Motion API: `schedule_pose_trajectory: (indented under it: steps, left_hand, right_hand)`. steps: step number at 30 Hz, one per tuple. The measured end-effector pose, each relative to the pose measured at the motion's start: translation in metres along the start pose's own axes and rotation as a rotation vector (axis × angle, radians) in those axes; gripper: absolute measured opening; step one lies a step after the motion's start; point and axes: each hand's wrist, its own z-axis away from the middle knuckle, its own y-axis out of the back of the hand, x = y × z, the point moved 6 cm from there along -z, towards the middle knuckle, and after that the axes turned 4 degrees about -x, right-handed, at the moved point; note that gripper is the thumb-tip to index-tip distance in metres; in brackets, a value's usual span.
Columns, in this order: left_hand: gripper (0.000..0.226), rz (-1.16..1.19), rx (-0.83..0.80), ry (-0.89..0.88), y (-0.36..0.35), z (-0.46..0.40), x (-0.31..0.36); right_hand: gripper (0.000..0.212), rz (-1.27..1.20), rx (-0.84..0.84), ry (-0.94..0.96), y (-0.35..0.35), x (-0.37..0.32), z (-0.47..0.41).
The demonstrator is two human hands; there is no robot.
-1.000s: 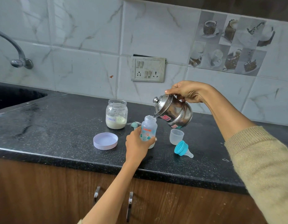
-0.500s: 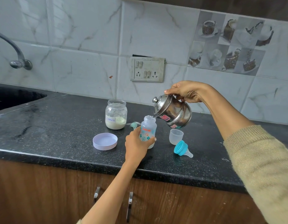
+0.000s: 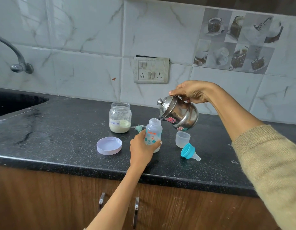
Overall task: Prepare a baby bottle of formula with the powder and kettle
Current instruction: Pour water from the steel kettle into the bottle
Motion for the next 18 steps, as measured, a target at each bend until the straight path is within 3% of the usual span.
schedule_pose_trajectory:
  steps: [18]
  left_hand:
    - [0.047,0.003,-0.012,0.007,-0.0019,-0.0021,-0.0039]
  right_hand:
    - [0.032,0.012,0.003,-0.009,-0.0006,-0.0039,0.0005]
